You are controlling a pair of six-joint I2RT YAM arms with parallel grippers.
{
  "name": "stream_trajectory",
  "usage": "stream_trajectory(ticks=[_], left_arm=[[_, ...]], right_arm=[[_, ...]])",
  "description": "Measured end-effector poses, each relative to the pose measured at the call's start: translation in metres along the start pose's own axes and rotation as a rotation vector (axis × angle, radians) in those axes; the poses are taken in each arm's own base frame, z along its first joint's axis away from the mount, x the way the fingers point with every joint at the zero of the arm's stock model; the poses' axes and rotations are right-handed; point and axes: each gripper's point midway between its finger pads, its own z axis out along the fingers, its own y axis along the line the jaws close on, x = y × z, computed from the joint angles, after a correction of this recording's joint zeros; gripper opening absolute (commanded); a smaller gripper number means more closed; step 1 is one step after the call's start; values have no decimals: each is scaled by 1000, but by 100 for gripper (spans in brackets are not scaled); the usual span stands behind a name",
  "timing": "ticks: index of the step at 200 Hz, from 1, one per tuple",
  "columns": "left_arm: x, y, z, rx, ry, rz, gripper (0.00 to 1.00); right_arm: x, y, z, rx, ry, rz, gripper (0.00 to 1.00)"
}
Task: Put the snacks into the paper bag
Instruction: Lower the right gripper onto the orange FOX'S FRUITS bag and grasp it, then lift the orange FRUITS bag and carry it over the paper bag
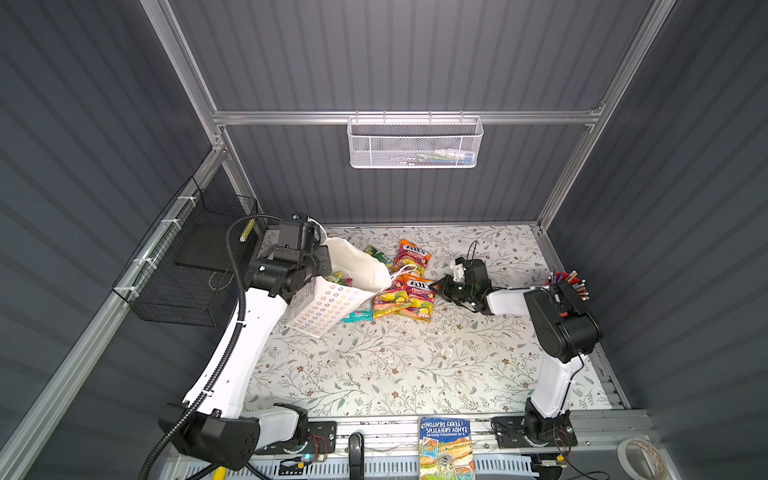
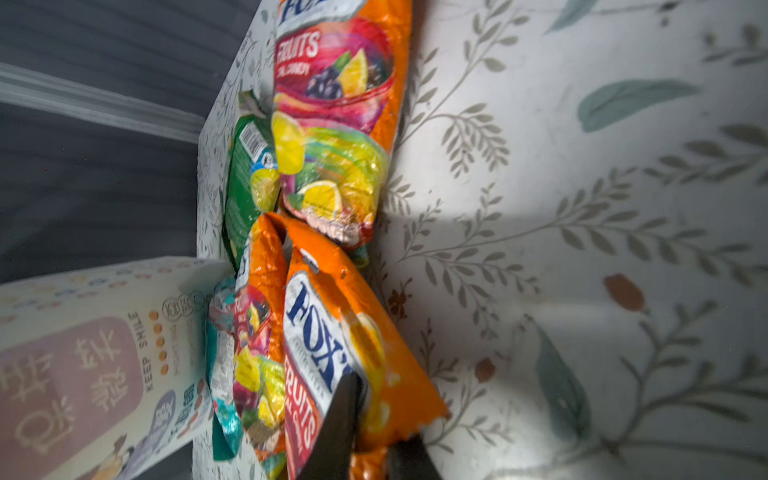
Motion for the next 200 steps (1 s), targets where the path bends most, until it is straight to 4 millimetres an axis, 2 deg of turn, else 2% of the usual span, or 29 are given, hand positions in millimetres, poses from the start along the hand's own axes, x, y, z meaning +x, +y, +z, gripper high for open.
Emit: stream_trajectory(ticks=[42, 65, 119, 166, 200], left_arm=[[0, 0, 0, 0, 0, 0, 0], [0, 0, 0, 0, 0, 0, 0], [1, -2, 0, 11, 3, 0, 0], [1, -4, 0, 21, 7, 0, 0], [2, -5, 1, 25, 11, 0, 0]], right_arm=[[-3, 32, -28, -81, -37, -45, 0], [-3, 45, -46, -106, -62, -63, 0], [-8, 88, -106, -161, -157, -121, 0], [-12, 145, -170, -223, -281, -229, 0], [-1, 213, -203, -301, -325, -365, 0]])
